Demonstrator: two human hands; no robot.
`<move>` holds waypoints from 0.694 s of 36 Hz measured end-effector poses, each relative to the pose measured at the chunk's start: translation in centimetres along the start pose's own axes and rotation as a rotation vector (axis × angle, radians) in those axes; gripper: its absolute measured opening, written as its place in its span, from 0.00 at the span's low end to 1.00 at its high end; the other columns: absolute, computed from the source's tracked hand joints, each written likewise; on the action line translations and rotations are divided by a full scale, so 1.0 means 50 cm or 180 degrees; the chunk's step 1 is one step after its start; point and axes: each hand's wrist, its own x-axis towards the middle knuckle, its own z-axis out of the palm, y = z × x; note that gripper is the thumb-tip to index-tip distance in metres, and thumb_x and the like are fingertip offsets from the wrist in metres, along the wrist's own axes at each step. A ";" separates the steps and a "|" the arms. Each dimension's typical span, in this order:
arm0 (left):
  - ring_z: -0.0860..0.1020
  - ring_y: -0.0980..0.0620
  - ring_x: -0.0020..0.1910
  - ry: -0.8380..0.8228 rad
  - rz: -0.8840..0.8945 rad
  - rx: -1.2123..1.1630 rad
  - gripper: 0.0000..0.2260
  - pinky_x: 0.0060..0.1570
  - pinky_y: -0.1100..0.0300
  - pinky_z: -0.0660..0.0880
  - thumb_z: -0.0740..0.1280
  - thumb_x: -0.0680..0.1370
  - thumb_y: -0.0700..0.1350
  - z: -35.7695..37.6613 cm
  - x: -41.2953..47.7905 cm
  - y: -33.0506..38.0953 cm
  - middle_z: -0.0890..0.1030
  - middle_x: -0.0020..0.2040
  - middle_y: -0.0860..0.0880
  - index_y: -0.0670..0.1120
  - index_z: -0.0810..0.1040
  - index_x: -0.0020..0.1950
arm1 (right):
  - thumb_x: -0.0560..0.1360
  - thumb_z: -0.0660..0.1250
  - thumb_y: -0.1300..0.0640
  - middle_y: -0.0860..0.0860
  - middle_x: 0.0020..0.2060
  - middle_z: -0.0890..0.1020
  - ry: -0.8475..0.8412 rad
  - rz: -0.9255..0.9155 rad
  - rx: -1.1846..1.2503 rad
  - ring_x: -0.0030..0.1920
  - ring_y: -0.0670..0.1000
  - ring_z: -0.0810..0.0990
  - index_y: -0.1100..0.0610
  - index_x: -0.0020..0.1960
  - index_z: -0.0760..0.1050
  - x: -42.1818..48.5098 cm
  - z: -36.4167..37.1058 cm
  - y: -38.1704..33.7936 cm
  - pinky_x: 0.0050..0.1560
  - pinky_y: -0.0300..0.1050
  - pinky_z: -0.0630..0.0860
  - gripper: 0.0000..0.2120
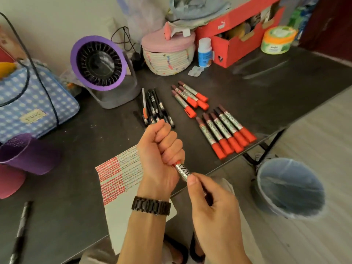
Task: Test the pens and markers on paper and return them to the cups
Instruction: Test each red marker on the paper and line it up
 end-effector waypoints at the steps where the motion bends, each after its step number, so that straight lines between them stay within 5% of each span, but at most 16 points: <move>1: 0.50 0.58 0.19 -0.0022 0.0011 0.0086 0.18 0.14 0.67 0.50 0.60 0.76 0.47 0.007 0.008 -0.002 0.53 0.23 0.56 0.51 0.59 0.28 | 0.77 0.65 0.45 0.36 0.27 0.76 0.0075 -0.0024 0.0017 0.30 0.36 0.74 0.31 0.43 0.76 0.006 -0.003 0.002 0.28 0.26 0.66 0.08; 7: 0.59 0.58 0.19 -0.0007 0.0181 0.0999 0.17 0.16 0.66 0.59 0.62 0.78 0.48 0.041 0.054 0.010 0.60 0.23 0.54 0.50 0.66 0.30 | 0.77 0.69 0.44 0.46 0.30 0.81 -0.0448 0.0620 0.0919 0.26 0.41 0.72 0.43 0.47 0.85 0.081 -0.044 0.009 0.28 0.30 0.66 0.07; 11: 0.78 0.50 0.34 0.0200 0.0689 0.2122 0.21 0.38 0.59 0.78 0.58 0.84 0.46 0.033 0.070 -0.016 0.78 0.33 0.47 0.47 0.81 0.34 | 0.64 0.79 0.48 0.58 0.37 0.86 -0.0345 0.1116 0.1971 0.26 0.44 0.73 0.49 0.40 0.83 0.157 -0.092 -0.002 0.24 0.35 0.68 0.10; 15: 0.80 0.53 0.33 0.0224 0.0923 0.3504 0.20 0.34 0.62 0.75 0.57 0.86 0.50 0.014 0.071 -0.054 0.84 0.37 0.48 0.55 0.86 0.43 | 0.60 0.80 0.53 0.53 0.35 0.82 -0.0048 0.1113 0.2647 0.31 0.44 0.78 0.54 0.39 0.86 0.217 -0.136 -0.006 0.31 0.35 0.76 0.10; 17: 0.79 0.53 0.31 0.0039 0.1048 0.3702 0.15 0.33 0.61 0.75 0.60 0.84 0.48 0.007 0.066 -0.074 0.83 0.37 0.49 0.54 0.85 0.47 | 0.66 0.77 0.52 0.49 0.35 0.81 -0.0037 0.0857 0.2487 0.34 0.43 0.79 0.52 0.41 0.86 0.240 -0.147 -0.005 0.35 0.35 0.78 0.05; 20: 0.81 0.54 0.36 -0.0092 0.1236 0.3987 0.09 0.38 0.61 0.78 0.64 0.83 0.48 0.005 0.048 -0.097 0.84 0.41 0.52 0.58 0.82 0.53 | 0.70 0.74 0.46 0.46 0.45 0.87 -0.0064 0.0470 0.1782 0.46 0.43 0.85 0.46 0.53 0.86 0.260 -0.146 -0.001 0.45 0.37 0.80 0.13; 22: 0.82 0.58 0.44 -0.0225 0.1227 0.4199 0.08 0.44 0.65 0.76 0.66 0.81 0.49 0.001 0.035 -0.092 0.84 0.46 0.56 0.63 0.80 0.55 | 0.72 0.73 0.44 0.49 0.52 0.87 -0.0178 0.0348 0.1384 0.54 0.47 0.86 0.44 0.58 0.84 0.276 -0.147 0.001 0.51 0.40 0.82 0.15; 25: 0.76 0.66 0.60 -0.0112 0.1417 0.4748 0.13 0.53 0.71 0.71 0.67 0.77 0.57 -0.032 0.012 -0.042 0.79 0.59 0.68 0.68 0.76 0.62 | 0.79 0.70 0.49 0.45 0.49 0.87 -0.0387 0.0246 0.0664 0.53 0.46 0.86 0.41 0.55 0.84 0.330 -0.170 0.008 0.51 0.44 0.83 0.07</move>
